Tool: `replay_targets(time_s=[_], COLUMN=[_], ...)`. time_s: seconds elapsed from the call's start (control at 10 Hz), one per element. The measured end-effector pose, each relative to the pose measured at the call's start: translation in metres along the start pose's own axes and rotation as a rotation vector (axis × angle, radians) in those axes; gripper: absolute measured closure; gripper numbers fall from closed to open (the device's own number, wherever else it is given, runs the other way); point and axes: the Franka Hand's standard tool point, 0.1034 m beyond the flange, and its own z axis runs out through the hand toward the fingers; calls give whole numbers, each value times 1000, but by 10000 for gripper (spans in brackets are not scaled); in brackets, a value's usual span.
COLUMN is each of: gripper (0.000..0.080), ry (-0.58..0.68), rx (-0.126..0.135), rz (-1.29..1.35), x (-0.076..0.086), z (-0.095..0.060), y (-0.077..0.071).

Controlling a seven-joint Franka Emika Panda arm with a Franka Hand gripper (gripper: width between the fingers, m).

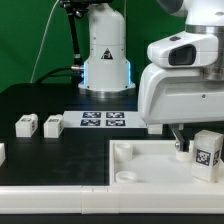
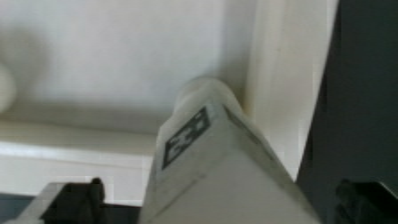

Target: Assemble one leg

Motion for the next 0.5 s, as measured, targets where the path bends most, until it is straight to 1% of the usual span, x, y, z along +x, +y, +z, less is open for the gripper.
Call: replay_targets(time_s=[0.2,0.3,0.4,0.5], gripper=[151,179,179,369], ry=[10,9,9,9], rx=[-21,-20,-20,-20], rz=[-181,-208,-203,-198], x=[2,2,2,2], z=[0,0,0,0], y=[2,3,3,3])
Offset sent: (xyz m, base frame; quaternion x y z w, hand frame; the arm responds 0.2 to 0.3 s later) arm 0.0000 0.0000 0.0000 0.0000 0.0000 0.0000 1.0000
